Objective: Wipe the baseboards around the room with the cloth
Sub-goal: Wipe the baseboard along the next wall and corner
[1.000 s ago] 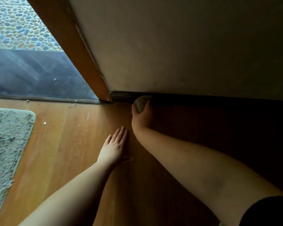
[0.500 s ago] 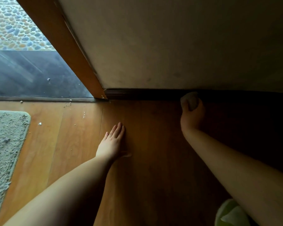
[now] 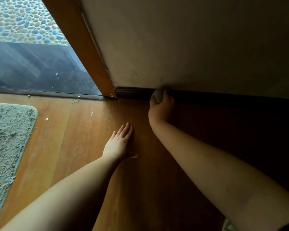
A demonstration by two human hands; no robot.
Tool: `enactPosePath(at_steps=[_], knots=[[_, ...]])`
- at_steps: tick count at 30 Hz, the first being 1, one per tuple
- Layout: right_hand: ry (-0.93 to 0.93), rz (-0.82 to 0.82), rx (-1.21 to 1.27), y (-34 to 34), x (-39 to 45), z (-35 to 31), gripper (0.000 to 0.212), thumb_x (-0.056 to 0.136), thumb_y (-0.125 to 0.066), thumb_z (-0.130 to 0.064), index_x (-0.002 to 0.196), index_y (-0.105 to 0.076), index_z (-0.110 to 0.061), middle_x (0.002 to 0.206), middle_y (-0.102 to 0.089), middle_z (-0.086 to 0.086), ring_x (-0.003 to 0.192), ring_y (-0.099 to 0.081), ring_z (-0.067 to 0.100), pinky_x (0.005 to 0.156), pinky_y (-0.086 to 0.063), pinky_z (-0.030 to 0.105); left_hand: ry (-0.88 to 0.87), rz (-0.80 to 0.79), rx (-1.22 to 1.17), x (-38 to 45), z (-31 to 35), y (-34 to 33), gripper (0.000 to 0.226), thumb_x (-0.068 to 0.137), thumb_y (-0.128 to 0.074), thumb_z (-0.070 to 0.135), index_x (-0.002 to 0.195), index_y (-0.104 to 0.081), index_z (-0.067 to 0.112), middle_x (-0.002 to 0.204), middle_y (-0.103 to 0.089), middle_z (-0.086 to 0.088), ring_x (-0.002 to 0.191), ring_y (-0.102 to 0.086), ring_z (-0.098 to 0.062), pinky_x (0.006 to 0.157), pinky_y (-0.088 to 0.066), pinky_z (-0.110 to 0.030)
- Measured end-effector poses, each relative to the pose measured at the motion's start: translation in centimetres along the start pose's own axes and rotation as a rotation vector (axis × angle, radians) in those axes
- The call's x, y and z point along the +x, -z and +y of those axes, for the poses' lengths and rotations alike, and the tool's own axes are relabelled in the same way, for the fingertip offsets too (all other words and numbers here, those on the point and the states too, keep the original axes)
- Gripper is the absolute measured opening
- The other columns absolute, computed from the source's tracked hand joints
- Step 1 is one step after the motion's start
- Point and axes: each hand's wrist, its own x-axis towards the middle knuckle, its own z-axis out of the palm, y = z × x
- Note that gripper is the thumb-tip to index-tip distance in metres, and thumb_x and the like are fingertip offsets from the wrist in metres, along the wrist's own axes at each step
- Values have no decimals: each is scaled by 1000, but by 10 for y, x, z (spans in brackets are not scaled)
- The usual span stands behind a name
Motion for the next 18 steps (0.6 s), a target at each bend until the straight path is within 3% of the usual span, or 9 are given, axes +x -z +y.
enactPosePath(at_steps=[4,7,10,15,18], knots=[[76,-35,-41,-34,-15,-18,54,95,-62,-26,146,-47,-15,145,-40,12,129,-46,26,105,-42,33,-18,-17,5,-1,-4,2,125,73,-75,60,156,11,25,163,19,0,151,12,-22,123,-4,-43],[37,13,-49,-51,-23,-27,55,95,-62,-26,147,-45,-15,147,-39,11,130,-43,28,106,-41,35,-44,-27,48,-4,-11,6,124,75,-75,58,157,11,24,163,20,0,151,10,-22,124,-6,-40],[64,-27,-13,-67,-33,-34,55,94,-63,-23,146,-46,-13,147,-39,12,131,-41,30,110,-39,40,85,41,41,-13,-19,6,124,75,-72,63,156,11,20,162,19,-2,152,8,-24,124,-10,-40],[202,-230,35,-79,-43,-36,54,90,-68,-16,141,-52,-7,139,-48,18,126,-49,31,111,-34,34,212,7,-3,-20,-24,10,125,74,-66,68,157,12,17,164,16,-4,152,7,-25,123,-15,-42],[363,-511,23,-71,-40,-38,52,89,-70,-14,138,-54,-4,139,-54,16,129,-51,28,110,-34,29,215,3,-10,-18,-23,11,121,77,-68,63,157,10,16,165,14,-4,152,6,-24,123,-17,-42]])
